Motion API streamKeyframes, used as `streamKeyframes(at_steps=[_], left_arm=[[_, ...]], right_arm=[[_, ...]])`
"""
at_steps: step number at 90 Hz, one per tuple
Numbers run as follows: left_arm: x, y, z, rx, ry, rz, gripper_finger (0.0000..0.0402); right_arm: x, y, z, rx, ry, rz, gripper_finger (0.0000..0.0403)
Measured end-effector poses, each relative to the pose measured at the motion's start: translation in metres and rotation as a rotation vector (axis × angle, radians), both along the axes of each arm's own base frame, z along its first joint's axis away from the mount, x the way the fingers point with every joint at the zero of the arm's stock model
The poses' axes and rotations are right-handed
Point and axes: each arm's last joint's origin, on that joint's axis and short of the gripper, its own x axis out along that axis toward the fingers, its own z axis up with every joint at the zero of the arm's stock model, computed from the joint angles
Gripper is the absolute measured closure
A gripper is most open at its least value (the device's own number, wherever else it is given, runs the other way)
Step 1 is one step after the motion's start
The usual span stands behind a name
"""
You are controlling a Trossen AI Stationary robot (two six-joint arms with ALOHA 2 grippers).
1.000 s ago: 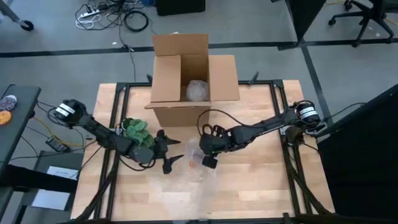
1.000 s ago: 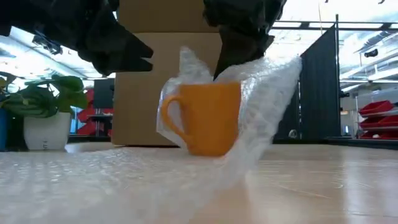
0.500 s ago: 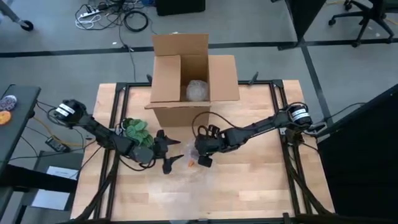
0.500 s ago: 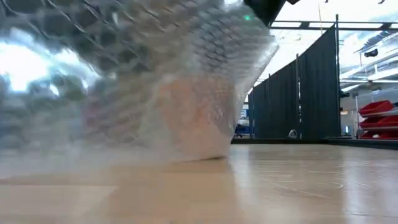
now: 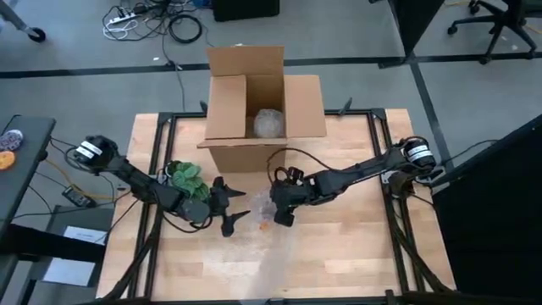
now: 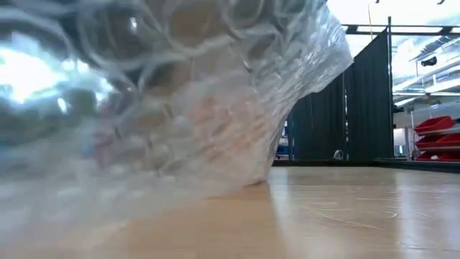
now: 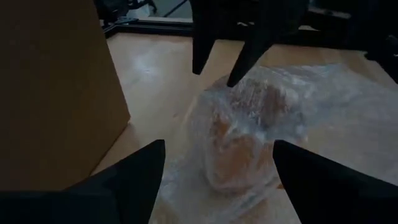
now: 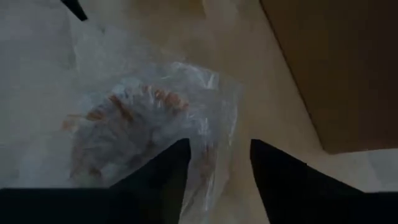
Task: Wrap mug
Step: Wrap the orange mug with the bubble wrap
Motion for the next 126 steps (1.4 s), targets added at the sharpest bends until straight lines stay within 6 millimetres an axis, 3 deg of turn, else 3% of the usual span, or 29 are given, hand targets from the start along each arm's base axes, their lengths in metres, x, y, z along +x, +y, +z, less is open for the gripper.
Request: streamKeyframes(at_steps=[31, 41, 62, 73, 85, 105, 126], left_arm=[[0.000, 0.000, -0.001, 0.006, 0.012, 0.000, 0.0117], [0.000, 0.000, -0.001, 0.006, 0.011, 0.000, 0.0117], [-0.001, 0.000, -0.001, -0.002, 0.009, 0.002, 0.0117], [-0.001, -0.001, -0.003, -0.009, 0.029, -0.035, 0.0117], [0.005, -0.002, -0.015, -0.013, 0.070, -0.061, 0.0117], [0.024, 0.005, -0.043, -0.036, 0.110, -0.087, 0.0117], [0.028, 0.010, -0.046, -0.052, 0.110, -0.096, 0.0117]], right_arm=[[-0.001, 0.026, 0.011, 0.022, -0.066, 0.216, 0.0250], [0.002, 0.032, 0.009, -0.003, -0.093, 0.216, 0.0257], [0.014, 0.019, -0.034, -0.042, 0.037, 0.158, 0.0292], [0.022, 0.013, -0.053, -0.015, 0.087, 0.159, 0.0340], [0.024, 0.009, -0.056, 0.013, 0.102, 0.168, 0.0395], [0.022, 0.011, -0.030, 0.018, 0.104, 0.198, 0.0401], [0.014, 0.018, 0.010, 0.011, 0.116, 0.219, 0.0402]])
